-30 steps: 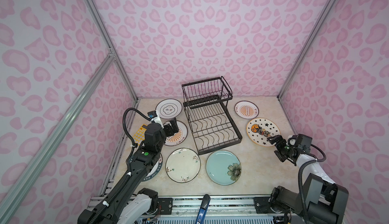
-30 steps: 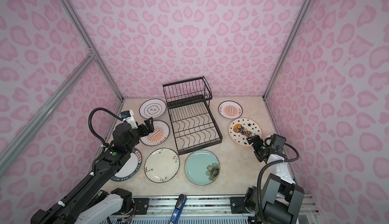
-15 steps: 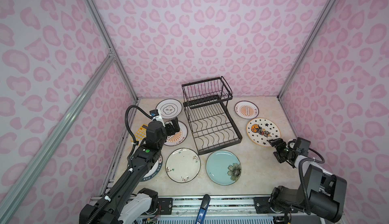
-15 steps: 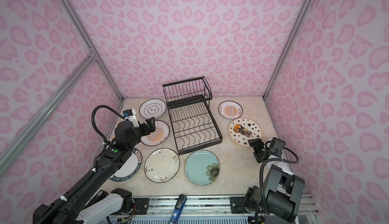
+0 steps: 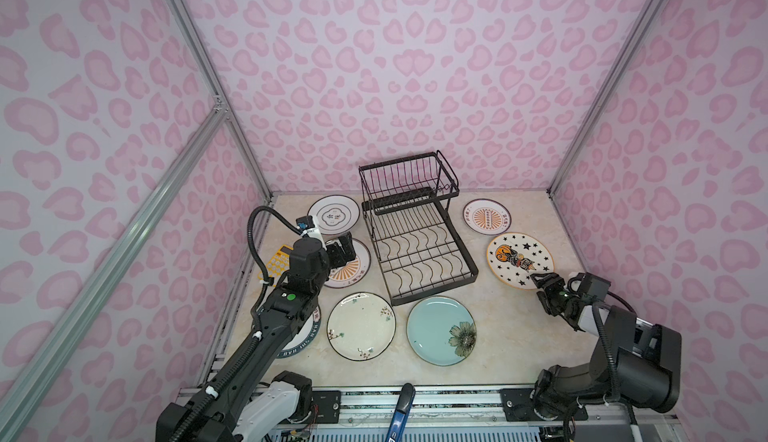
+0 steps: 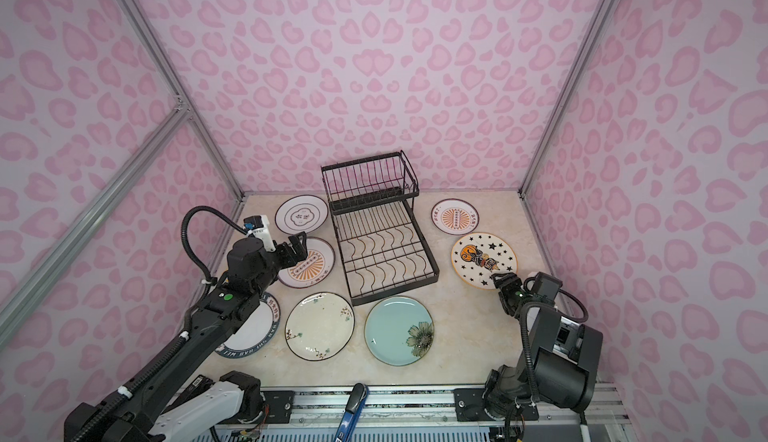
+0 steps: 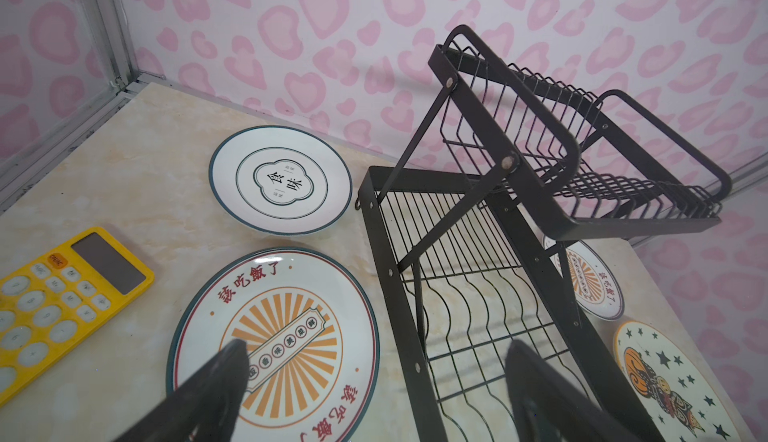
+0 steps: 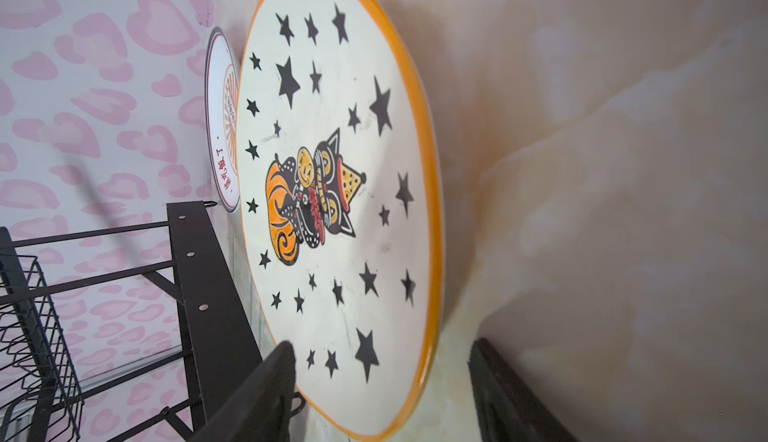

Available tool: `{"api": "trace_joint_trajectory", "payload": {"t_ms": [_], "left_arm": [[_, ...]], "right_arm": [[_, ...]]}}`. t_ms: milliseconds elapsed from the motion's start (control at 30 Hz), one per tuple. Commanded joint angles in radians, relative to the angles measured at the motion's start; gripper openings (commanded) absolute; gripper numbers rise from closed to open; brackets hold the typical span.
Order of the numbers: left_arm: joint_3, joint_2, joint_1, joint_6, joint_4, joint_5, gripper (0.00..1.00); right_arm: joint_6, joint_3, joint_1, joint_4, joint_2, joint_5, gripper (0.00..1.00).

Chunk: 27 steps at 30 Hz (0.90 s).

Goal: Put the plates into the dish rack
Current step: 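Reach the right gripper to the star-print plate's edge and grasp it, then tilt the star-print plate up onto its edge with the right gripper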

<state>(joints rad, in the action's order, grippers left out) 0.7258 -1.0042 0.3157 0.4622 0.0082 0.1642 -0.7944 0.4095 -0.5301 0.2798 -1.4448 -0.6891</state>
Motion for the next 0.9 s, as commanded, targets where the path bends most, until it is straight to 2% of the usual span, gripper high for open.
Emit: {"api": "trace_joint_trajectory", "payload": {"t_ms": [0,467,867], "left_arm": [[0.017,-0.004,0.002,0.009,0.006,0.005,0.98],[0.030,-0.014,0.005,0.007,-0.002,0.008,0.98],[0.039,-0.022,0.006,0.006,-0.006,0.005,0.98]], "right_arm": [[-0.027,-0.017,0.001,0.015,-0.038,0.028,0.64],[-0.051,-0.036,0.000,0.127,-0.153,0.021,0.48],[-0.064,-0.048,0.000,0.195,-0.227,0.017,0.28]]}}
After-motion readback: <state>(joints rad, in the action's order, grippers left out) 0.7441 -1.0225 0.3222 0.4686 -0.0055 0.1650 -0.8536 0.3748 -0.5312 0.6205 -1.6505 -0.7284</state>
